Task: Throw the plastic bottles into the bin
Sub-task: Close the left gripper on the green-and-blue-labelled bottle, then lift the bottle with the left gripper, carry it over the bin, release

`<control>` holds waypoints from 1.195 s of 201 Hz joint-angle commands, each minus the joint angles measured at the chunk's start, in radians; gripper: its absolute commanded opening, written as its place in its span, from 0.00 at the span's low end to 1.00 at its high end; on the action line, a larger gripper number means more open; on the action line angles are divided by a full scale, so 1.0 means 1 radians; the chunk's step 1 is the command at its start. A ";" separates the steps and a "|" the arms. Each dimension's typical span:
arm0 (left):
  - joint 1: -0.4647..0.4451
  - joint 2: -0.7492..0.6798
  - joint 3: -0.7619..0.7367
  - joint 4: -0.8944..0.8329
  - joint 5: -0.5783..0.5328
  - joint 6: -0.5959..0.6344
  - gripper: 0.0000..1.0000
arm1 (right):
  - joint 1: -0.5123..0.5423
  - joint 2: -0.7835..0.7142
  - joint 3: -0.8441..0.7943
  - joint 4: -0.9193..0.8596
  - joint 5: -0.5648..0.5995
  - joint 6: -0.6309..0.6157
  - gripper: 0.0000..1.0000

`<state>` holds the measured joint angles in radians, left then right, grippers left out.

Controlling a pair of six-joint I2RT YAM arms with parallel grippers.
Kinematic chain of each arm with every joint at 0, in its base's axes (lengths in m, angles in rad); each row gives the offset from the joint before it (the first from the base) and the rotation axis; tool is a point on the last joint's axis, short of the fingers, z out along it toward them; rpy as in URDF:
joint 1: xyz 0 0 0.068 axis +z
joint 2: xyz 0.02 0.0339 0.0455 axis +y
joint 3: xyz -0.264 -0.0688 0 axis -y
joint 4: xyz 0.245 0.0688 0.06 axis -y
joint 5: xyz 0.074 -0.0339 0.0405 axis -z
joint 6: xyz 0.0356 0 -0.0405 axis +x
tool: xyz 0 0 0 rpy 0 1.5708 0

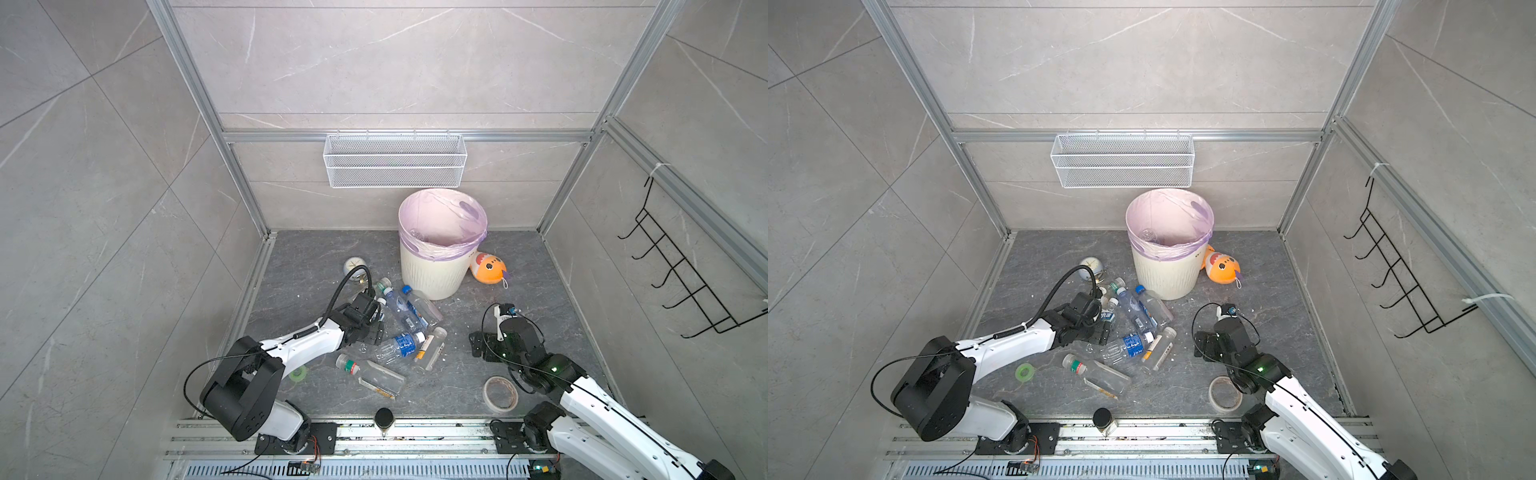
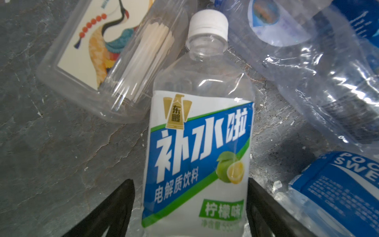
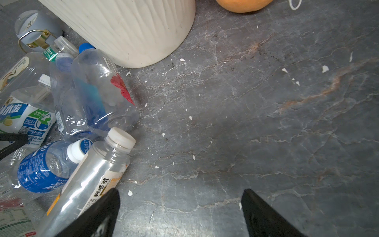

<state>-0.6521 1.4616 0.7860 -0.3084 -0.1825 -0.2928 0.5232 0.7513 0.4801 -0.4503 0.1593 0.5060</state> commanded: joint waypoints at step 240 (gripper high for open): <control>-0.013 -0.209 -0.064 0.066 0.001 0.017 0.54 | 0.004 -0.027 -0.023 0.010 0.008 0.019 0.89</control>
<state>-0.6598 1.3182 0.7376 -0.2836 -0.1810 -0.2932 0.5232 0.7364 0.4683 -0.4503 0.1596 0.5098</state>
